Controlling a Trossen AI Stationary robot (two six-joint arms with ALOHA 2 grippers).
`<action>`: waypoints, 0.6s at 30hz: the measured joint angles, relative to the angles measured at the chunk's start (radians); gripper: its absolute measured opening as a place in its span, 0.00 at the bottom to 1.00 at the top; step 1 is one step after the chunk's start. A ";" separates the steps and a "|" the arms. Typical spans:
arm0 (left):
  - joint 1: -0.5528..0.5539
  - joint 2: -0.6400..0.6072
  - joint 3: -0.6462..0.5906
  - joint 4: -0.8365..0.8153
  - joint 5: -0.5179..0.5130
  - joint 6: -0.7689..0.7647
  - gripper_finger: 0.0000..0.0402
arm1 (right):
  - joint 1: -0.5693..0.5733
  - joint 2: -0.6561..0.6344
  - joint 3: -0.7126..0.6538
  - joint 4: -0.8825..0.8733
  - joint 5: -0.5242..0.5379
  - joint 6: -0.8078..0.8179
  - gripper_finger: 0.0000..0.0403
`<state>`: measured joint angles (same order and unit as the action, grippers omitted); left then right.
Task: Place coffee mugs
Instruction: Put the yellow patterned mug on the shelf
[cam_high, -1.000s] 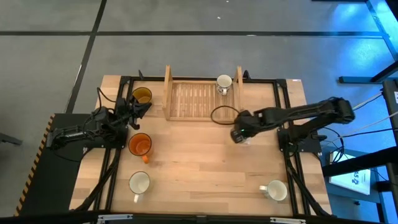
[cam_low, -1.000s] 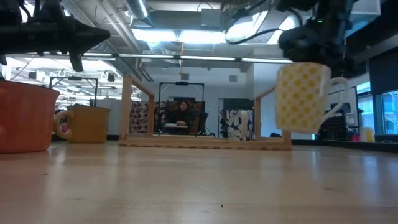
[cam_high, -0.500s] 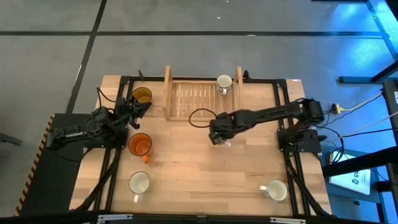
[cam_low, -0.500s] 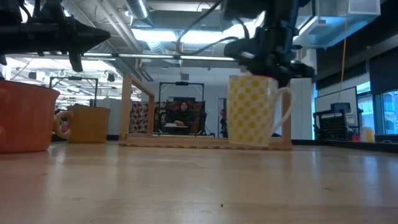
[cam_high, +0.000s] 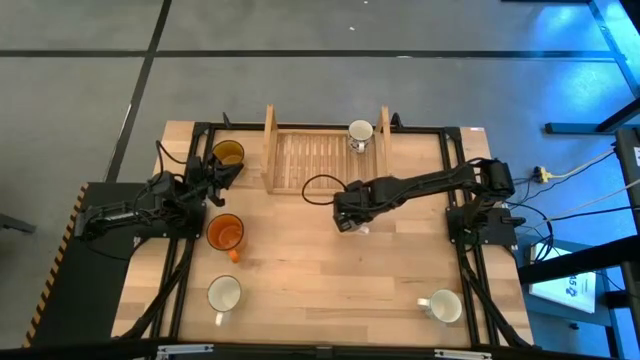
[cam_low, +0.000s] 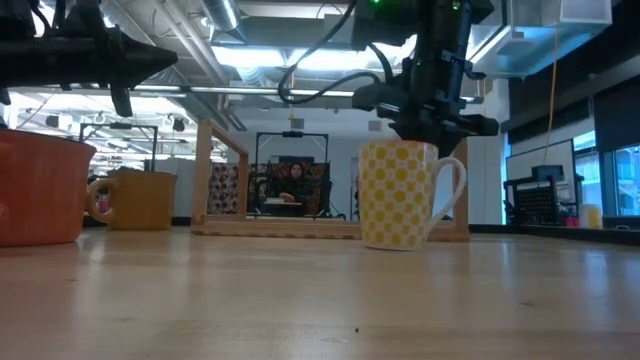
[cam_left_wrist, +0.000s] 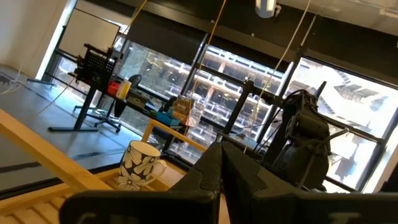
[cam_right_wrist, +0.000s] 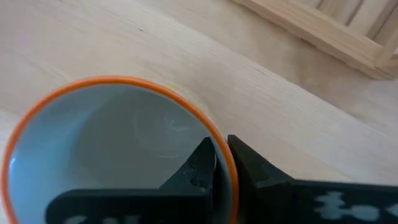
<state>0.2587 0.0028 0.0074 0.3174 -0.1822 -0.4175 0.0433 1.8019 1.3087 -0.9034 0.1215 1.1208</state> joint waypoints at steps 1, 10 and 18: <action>0.000 0.000 0.000 -0.001 0.000 0.000 0.01 | 0.000 0.000 0.000 -0.002 0.000 -0.003 0.05; 0.000 0.000 0.000 -0.027 0.000 0.000 0.01 | -0.012 -0.011 0.036 -0.018 -0.010 -0.123 0.33; 0.000 0.000 0.000 -0.038 0.011 0.000 0.01 | 0.057 -0.131 0.122 -0.182 -0.008 -0.399 0.51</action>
<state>0.2588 0.0029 0.0074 0.2790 -0.1708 -0.4171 0.0999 1.6708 1.4302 -1.0854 0.1133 0.7214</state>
